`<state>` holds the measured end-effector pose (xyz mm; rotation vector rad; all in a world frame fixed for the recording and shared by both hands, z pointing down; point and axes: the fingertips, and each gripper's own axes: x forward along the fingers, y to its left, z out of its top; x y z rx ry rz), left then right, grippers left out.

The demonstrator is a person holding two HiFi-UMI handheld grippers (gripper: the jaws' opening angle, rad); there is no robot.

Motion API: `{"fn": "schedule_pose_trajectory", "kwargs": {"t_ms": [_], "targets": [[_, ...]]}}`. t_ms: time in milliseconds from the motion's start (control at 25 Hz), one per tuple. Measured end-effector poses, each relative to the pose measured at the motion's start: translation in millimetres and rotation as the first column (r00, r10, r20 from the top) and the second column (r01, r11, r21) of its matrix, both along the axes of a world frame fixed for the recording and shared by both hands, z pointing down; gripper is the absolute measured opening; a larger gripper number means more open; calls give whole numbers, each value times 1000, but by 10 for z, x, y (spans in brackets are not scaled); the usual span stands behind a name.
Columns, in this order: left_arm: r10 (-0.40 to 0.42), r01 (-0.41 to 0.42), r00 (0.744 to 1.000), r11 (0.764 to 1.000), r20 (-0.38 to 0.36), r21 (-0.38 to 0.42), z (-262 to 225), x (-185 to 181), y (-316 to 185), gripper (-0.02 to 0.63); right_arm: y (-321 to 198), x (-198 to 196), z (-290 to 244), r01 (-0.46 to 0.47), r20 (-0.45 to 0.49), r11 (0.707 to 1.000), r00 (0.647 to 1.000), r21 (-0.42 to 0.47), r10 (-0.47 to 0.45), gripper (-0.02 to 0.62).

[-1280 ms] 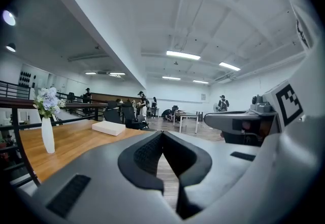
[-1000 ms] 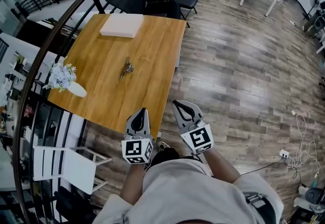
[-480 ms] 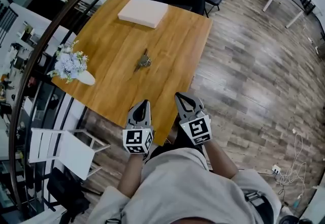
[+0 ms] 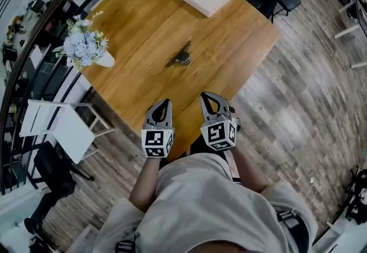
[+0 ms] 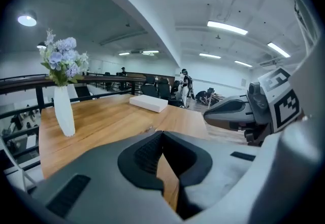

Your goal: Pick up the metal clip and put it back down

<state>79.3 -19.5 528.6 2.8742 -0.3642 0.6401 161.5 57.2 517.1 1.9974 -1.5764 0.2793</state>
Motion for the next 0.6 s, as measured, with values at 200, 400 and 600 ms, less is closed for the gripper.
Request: {"fn": "schedule_pose_trajectory", "kwargs": {"t_ms": [200, 400, 600], "targets": [[-85, 87, 995, 996, 47, -35, 305, 230, -191, 25, -273, 275, 368, 122, -24, 987, 992, -104, -125, 26], [-158, 164, 983, 985, 98, -59, 547, 332, -292, 25, -516, 452, 640, 240, -72, 952, 964, -189, -257, 26], [-249, 266, 955, 960, 161, -91, 824, 314, -339, 24, -710, 557, 903, 365, -145, 882, 896, -296, -420, 26]]}}
